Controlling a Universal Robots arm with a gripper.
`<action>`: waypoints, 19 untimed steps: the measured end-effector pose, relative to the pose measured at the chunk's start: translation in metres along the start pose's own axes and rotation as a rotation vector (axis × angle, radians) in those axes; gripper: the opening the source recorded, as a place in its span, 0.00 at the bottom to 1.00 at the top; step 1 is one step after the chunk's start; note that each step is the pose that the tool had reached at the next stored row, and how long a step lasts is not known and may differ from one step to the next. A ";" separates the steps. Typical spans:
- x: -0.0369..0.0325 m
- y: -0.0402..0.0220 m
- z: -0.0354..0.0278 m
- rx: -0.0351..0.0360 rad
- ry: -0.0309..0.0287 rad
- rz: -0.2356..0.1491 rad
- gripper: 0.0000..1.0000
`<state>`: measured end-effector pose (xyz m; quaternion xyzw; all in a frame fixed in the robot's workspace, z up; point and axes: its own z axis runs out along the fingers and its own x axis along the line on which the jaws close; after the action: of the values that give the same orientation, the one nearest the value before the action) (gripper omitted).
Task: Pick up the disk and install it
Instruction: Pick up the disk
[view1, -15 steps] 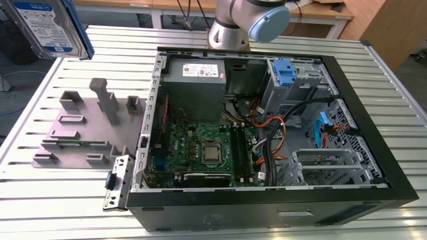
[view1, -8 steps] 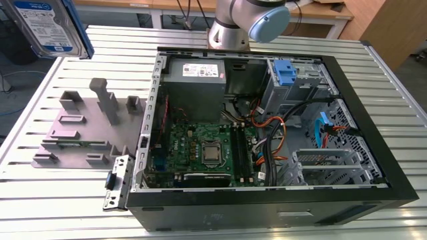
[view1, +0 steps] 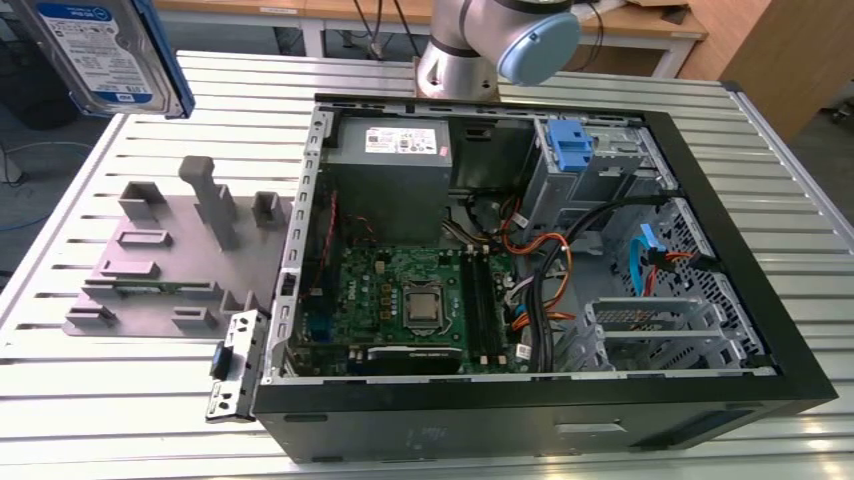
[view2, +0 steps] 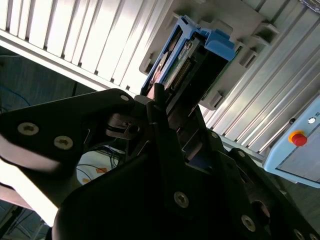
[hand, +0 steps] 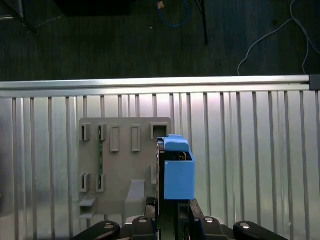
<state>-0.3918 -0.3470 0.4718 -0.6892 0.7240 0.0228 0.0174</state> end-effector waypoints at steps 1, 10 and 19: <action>0.0000 -0.0001 0.0000 0.0000 0.0000 0.000 0.35; -0.0001 -0.0003 -0.0010 0.0001 -0.0001 0.000 0.35; -0.0002 -0.0029 -0.0011 -0.0001 0.0000 0.000 0.35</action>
<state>-0.3888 -0.3471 0.4729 -0.6892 0.7240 0.0228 0.0173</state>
